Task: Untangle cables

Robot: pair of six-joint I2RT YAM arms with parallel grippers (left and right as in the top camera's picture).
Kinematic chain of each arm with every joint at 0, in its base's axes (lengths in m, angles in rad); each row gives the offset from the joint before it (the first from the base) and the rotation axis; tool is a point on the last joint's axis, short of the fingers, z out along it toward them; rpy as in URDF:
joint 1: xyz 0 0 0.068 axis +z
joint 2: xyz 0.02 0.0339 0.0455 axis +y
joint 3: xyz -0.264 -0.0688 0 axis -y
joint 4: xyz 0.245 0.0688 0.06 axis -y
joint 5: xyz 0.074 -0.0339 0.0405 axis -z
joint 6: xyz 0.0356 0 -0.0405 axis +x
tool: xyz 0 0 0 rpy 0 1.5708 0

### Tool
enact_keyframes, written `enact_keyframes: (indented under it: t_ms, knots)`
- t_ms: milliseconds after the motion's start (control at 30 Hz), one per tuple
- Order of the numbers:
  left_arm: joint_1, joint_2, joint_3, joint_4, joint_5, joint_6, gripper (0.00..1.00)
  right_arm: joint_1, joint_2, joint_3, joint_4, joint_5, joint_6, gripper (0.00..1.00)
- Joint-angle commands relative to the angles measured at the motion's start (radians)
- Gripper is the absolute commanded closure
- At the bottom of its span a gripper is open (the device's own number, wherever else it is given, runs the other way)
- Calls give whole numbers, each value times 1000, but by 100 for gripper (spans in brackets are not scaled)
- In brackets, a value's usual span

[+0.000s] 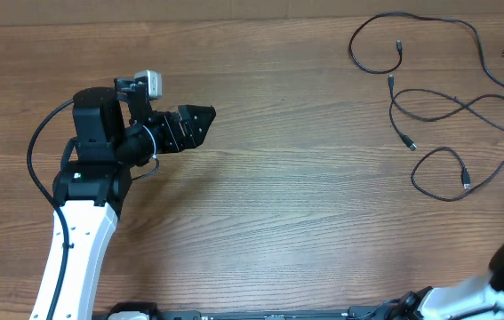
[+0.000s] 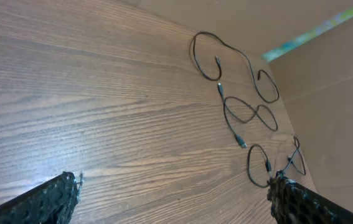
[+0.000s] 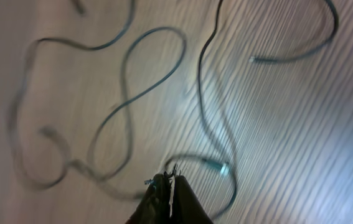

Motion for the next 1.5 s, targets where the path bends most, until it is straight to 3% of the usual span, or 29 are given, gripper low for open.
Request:
enact_keyframes:
  t_ms: [0, 233, 633, 700, 933, 967, 1000, 1467]
  knots:
    - [0, 5, 18, -2, -9, 23, 0, 29, -86, 27, -41, -59, 25, 96]
    - [0, 5, 18, -1, -9, 23, 0, 164, -222, 0, -161, -61, -47, 96]
    - [0, 5, 18, -1, -10, 23, 0, 434, -445, -134, -178, -50, -77, 96]
    - [0, 5, 18, -1, -9, 24, 0, 470, -492, -175, -178, -50, -77, 90]
    - [0, 5, 18, -1, -9, 23, 0, 558, -625, -344, -172, -51, -76, 57]
    - [0, 5, 18, -1, -9, 24, 0, 563, -639, -364, -175, -50, -76, 44]
    - [0, 5, 18, -1, -9, 23, 0, 563, -649, -378, -182, -51, -76, 0]
    - [0, 5, 18, -1, -9, 23, 0, 563, -626, -395, -266, -61, -76, 0]
